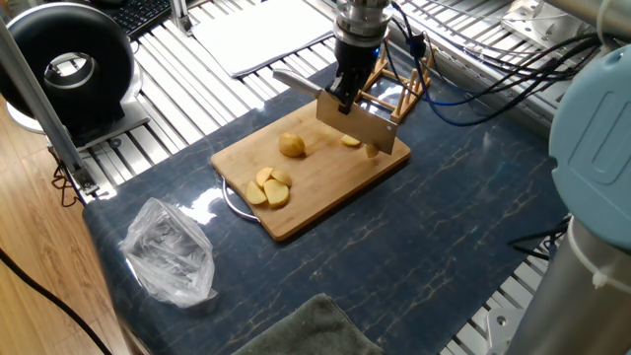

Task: Chop the potatoes

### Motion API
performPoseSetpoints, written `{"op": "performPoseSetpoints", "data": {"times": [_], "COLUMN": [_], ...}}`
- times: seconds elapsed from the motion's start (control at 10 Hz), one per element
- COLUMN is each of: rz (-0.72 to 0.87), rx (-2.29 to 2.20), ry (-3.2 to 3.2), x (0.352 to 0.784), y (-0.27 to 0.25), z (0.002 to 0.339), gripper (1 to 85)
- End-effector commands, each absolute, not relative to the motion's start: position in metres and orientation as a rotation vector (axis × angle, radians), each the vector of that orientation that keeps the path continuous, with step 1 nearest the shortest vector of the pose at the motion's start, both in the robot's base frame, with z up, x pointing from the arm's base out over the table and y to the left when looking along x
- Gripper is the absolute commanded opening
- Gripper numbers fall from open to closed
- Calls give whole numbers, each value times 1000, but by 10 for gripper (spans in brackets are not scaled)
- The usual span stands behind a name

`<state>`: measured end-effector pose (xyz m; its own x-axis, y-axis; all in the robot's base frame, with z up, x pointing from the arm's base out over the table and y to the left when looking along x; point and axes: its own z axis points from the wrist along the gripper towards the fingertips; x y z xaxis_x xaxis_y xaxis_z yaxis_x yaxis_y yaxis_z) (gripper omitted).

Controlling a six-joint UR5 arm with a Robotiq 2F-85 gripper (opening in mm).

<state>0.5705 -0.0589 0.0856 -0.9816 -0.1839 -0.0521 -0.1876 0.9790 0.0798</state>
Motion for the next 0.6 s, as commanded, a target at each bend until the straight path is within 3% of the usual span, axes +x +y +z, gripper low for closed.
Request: {"op": "performPoseSetpoints", "data": {"times": [0.0, 0.5], "rz": [148, 134], "rx": [-270, -292], "ry": [3072, 3060], "x": [569, 569], "y": [-55, -61], "z": [82, 78], "gripper": [10, 10]}}
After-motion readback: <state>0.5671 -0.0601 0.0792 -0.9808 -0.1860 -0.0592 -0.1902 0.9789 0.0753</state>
